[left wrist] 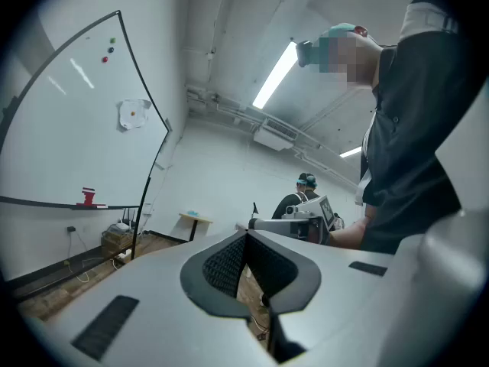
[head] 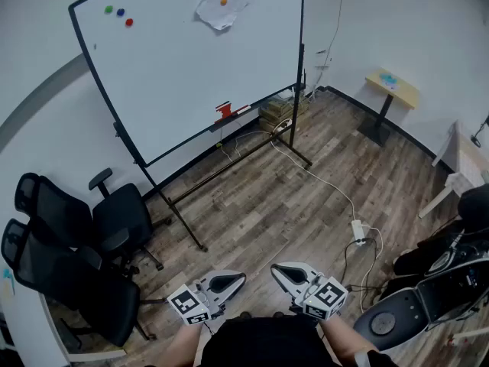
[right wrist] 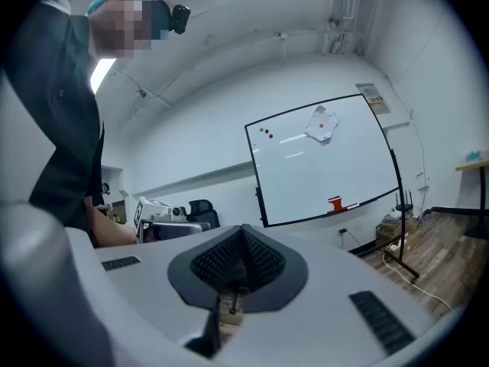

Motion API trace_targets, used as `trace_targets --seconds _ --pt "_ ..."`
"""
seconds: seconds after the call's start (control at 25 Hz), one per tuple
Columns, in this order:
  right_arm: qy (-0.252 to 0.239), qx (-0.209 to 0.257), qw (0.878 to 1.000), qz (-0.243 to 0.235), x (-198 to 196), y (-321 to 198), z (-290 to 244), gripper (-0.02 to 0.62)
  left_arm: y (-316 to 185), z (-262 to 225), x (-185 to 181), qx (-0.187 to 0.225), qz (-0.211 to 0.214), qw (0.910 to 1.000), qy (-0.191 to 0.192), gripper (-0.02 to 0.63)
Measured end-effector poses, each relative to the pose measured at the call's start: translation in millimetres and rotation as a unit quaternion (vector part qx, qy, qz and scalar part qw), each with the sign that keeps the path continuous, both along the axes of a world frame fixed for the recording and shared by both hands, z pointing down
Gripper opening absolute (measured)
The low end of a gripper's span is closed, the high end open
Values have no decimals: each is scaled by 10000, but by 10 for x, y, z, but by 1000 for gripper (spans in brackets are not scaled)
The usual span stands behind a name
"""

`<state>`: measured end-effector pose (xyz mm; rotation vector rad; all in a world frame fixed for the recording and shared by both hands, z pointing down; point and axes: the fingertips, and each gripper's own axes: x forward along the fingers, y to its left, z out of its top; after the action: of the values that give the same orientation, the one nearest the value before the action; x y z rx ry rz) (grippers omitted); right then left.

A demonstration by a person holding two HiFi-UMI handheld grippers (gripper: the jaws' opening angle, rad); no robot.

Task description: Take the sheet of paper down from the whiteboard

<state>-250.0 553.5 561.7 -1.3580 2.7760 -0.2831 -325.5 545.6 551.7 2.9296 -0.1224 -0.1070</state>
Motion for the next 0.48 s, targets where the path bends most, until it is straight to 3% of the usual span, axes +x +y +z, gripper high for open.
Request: trace_targets --seconds 0.36,0.48 --pt "235 -24 9995 227 -436 -253 41 19 -250 -29 -414 200 -40 9998 -75 12" --pt "277 184 9990 289 -560 -329 -16 20 -319 -23 -562 166 9 9999 -17 11"
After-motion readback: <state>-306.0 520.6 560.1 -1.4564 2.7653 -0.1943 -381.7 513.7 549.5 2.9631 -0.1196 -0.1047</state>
